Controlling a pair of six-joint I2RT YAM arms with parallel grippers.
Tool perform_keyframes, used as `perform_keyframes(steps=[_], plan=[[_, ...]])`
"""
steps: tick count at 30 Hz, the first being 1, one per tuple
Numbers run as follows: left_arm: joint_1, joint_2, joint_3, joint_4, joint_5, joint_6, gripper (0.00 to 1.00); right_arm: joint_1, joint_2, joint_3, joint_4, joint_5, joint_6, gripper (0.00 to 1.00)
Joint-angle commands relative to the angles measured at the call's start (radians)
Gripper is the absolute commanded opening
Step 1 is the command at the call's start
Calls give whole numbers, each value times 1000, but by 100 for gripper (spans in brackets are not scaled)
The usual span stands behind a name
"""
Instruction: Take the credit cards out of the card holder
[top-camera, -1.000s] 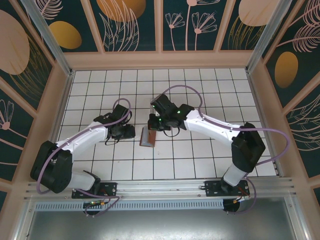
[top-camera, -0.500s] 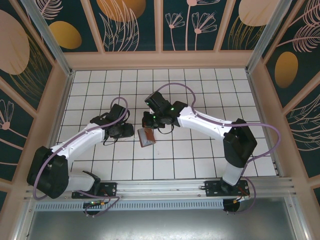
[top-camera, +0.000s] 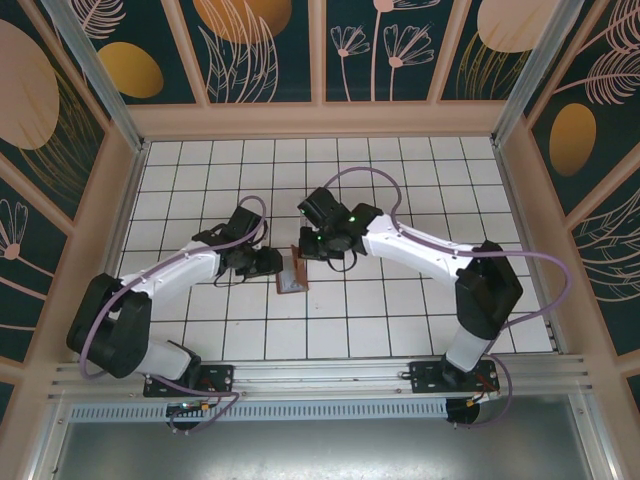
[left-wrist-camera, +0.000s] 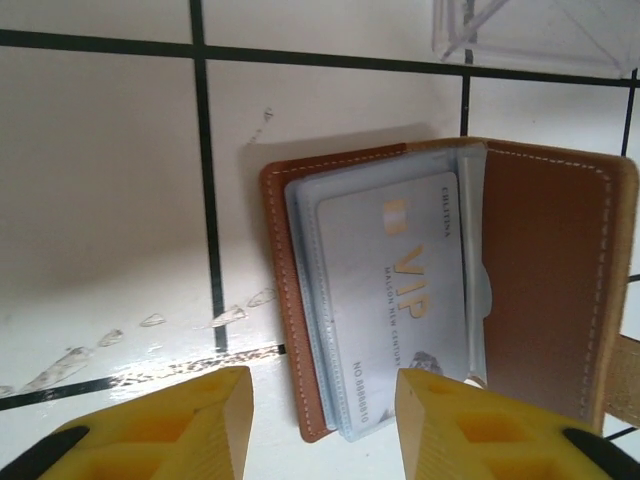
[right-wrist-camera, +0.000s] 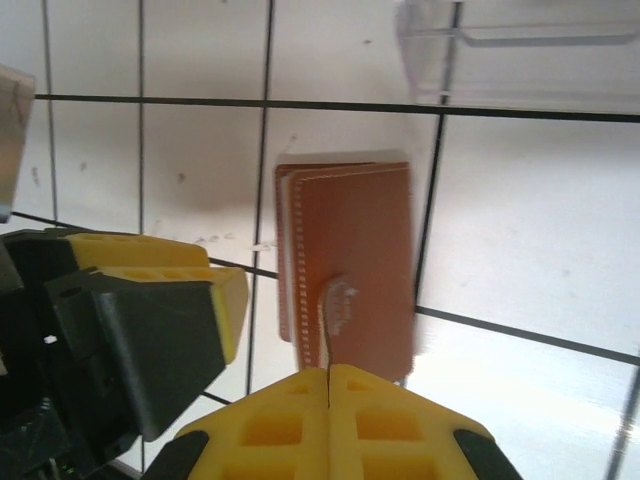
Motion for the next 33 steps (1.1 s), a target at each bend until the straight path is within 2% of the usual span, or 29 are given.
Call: perform_keyframes(steps=[1, 14, 20, 28, 33], plan=[[-7, 38, 20, 35, 23, -12, 44, -22, -52, -57, -41, 48, 14, 0], [-16, 153, -18, 87, 24, 16, 45, -83, -82, -225, 12, 62, -6, 0], [-18, 195, -22, 86, 23, 21, 43, -94, -54, -272, -5, 136, -5, 0], [-18, 201, -27, 101, 54, 24, 41, -94, -62, -203, -72, 191, -8, 29], [-18, 196, -35, 111, 67, 20, 39, -99, -75, -82, -120, 205, -34, 34]])
